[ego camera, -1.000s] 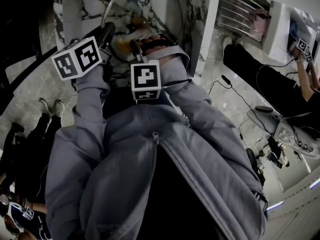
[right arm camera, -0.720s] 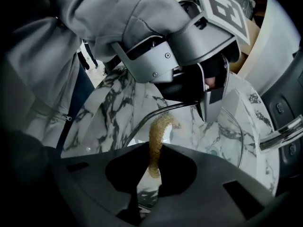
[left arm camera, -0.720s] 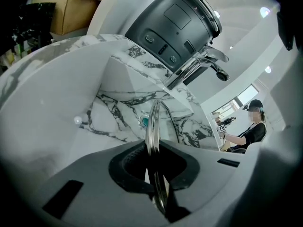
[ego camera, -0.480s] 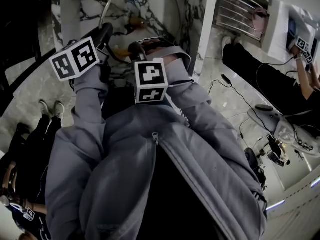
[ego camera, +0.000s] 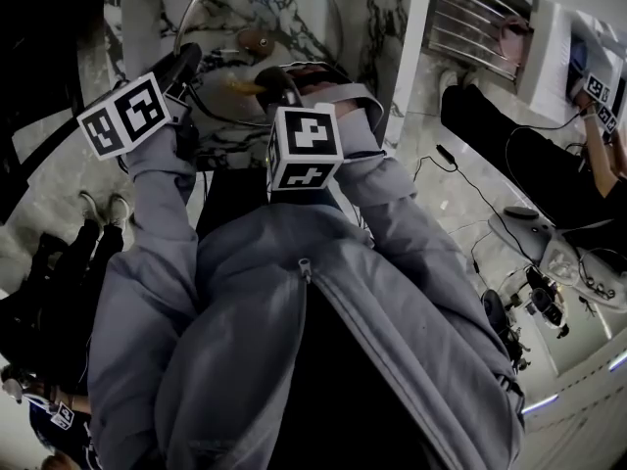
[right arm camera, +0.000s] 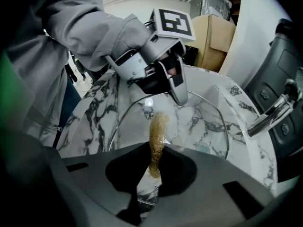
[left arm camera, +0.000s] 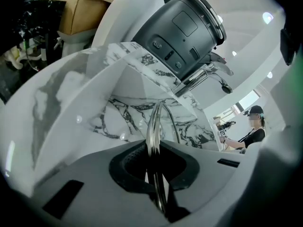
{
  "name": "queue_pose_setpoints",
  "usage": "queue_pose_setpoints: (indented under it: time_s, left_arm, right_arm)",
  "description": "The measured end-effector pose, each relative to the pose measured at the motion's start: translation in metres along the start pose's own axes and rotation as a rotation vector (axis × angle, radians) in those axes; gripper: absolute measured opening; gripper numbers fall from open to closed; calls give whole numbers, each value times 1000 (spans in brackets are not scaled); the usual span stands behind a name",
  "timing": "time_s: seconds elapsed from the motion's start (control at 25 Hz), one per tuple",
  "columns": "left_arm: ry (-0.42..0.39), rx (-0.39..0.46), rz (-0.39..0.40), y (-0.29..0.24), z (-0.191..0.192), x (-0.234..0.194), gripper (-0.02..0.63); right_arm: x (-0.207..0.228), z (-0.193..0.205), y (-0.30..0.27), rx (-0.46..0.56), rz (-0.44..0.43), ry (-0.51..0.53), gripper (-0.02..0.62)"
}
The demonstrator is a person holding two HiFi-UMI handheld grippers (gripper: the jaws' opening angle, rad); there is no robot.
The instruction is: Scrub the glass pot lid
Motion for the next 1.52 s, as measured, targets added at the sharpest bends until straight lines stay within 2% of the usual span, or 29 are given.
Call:
queue_pose_setpoints:
  time_s: [0.28,0.48,0.72,1.08,1.28,1.52]
  left_arm:
    - [-48,8,-29,2,0,3,40]
    - [34,15,-3,1,0,1,35]
    - [140,37,3,-1,1,-7,37]
    - [202,23,-16,-8,2,6,37]
    - [182,0,-14,-5,4,14,37]
    - [162,-10,-17,-1,2,21,38]
  right_arm:
    - [39,18,8,4,100,-110,49]
    - [53,31,7,-9,124,-163,49]
    - [57,33,1,-12,120,-176,49]
    - [66,40,-5,-12,128,-221,49]
    - [94,45,-9,-54,245,-233,49]
    - [140,52,-17,-161,447,-149,49]
Point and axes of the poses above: the fingertips, and each gripper's own axes: y backward along the fingers, x to its right, z out of its underside, the point moved 7 cm from there along y, backward along the fingers, and after that the axes turned 1 degree about z, right-handed, at the moved point
